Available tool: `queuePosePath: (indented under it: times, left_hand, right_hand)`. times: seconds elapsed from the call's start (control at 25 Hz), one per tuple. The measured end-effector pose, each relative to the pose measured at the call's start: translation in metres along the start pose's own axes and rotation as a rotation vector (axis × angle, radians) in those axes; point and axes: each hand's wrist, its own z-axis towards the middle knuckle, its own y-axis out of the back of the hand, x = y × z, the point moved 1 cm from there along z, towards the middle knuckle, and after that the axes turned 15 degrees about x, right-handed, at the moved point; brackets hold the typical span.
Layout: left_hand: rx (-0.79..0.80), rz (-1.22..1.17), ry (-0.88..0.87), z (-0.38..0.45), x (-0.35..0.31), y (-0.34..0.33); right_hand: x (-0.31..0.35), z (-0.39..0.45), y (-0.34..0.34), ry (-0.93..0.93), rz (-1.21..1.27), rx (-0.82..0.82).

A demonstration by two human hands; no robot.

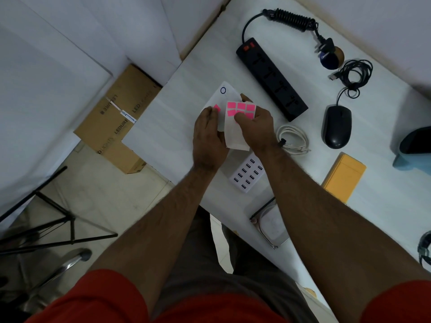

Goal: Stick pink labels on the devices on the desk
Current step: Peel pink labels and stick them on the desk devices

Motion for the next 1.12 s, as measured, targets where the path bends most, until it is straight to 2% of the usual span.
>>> queuePosePath:
  times: [0.16, 0.6, 0.8, 1.0, 1.12]
  left_hand:
    - [0.009, 0.085, -0.093, -0.004, -0.002, -0.001]
    - [0.036, 0.062, -0.06, -0.01, 0.003, -0.002]
    - [-0.043, 0.039, 0.009, -0.012, -0.02, 0.022]
    - [-0.083, -0.102, 0.02, -0.03, -0.05, 0.043]
    - [-0.048, -0.15, -0.06, -0.048, -0.074, 0.056]
  right_hand:
    - [-0.003, 0.0, 0.0, 0.003, -0.012, -0.003]
    - [-0.004, -0.002, -0.001, 0.004, 0.014, -0.018]
    - [-0.011, -0.024, -0.002, -0.036, 0.128, -0.138]
    - [-0.017, -0.064, 0.009, -0.164, 0.323, -0.142]
    - [-0.013, -0.095, 0.015, -0.204, 0.399, -0.145]
